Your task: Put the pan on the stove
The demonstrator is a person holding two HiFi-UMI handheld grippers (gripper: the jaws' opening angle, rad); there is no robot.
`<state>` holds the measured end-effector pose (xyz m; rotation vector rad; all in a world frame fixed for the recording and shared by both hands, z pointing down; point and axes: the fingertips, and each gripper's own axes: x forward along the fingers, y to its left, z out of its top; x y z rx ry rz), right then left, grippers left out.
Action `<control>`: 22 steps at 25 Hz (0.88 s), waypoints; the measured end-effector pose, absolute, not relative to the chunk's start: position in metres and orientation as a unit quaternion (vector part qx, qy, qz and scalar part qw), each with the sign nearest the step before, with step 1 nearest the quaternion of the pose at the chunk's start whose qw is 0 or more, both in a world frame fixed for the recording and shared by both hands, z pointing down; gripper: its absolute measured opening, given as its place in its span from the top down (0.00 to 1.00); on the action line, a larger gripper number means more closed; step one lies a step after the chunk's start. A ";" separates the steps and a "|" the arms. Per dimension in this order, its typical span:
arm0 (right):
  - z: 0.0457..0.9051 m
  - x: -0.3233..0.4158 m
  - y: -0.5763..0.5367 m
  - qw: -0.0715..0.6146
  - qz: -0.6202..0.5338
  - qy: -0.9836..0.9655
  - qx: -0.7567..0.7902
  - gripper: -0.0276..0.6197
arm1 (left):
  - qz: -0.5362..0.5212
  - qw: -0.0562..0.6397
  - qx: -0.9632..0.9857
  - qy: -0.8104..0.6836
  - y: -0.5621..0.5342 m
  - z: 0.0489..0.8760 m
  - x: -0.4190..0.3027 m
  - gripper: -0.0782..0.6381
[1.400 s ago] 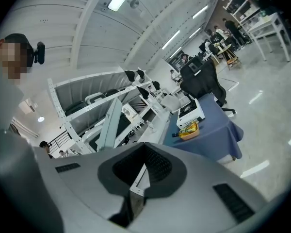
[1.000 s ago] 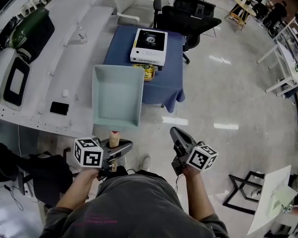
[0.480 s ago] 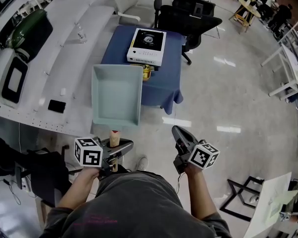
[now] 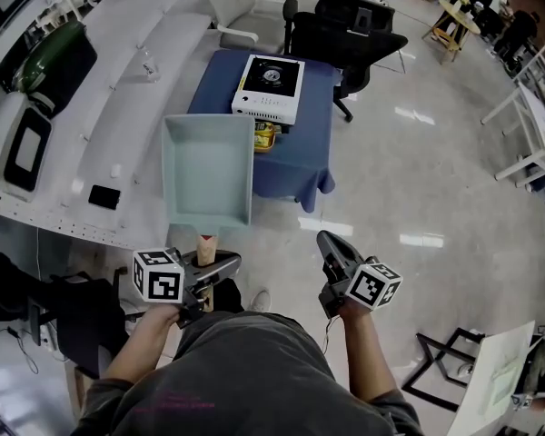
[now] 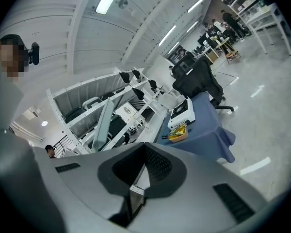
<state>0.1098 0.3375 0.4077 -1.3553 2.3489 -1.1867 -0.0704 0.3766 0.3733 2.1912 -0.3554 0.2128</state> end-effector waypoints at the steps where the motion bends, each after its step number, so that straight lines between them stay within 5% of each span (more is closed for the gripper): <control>1: 0.409 0.110 0.337 0.091 -0.400 0.790 -0.456 0.95 | 0.086 0.439 0.883 -0.143 0.375 0.374 -0.070 0.89; 22: 0.434 0.102 0.247 0.071 -0.415 0.772 -0.475 0.95 | 0.084 0.462 0.873 -0.131 0.273 0.400 -0.084 0.89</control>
